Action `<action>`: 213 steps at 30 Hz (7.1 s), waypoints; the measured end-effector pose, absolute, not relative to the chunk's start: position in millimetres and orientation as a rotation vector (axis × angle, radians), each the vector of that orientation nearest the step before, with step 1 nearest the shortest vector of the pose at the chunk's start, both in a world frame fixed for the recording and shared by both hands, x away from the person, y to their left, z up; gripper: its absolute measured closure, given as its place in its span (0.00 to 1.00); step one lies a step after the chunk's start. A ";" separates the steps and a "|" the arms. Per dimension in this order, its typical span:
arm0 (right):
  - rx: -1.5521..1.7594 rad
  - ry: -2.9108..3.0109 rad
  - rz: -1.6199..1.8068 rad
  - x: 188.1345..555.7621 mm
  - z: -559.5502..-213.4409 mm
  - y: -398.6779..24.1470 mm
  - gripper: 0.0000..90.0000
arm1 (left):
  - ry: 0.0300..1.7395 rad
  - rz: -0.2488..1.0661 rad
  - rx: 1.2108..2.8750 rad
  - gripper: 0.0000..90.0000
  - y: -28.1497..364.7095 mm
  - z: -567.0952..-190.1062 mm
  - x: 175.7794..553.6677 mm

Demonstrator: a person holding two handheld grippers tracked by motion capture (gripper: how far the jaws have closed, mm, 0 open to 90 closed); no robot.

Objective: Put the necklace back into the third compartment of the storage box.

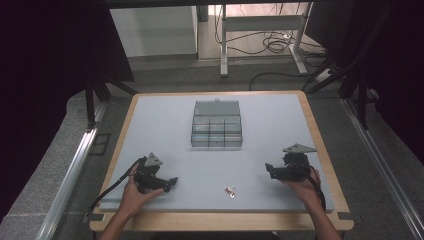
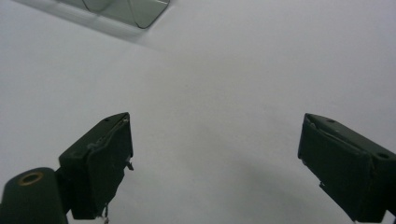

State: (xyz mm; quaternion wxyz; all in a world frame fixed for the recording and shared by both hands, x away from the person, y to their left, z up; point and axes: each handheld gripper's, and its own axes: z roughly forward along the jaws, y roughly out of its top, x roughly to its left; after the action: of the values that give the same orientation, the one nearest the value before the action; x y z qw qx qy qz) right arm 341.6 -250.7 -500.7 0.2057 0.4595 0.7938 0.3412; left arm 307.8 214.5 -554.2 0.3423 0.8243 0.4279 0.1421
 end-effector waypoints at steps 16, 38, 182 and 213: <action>1.233 2.271 1.008 329.2 -492.7 -246.7 0.21 | 1.114 0.373 2.143 0.00 214.4 -554.1 307.0; 1.087 2.354 1.061 318.3 -470.9 -231.5 0.34 | 1.115 0.373 2.142 0.00 214.3 -554.1 307.1; 0.843 2.566 1.124 304.3 -425.4 -143.3 0.98 | 1.114 0.373 2.144 0.00 214.4 -553.9 306.9; 0.781 2.438 1.239 312.6 -347.7 -139.6 0.98 | 1.114 0.372 2.145 0.00 214.6 -553.9 306.9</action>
State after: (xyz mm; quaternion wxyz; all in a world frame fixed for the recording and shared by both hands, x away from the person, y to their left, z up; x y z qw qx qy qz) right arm 312.6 -139.6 -347.7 0.1483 0.2717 0.8477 0.4308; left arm 306.9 214.6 -553.9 0.3410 0.8246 0.4281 0.1429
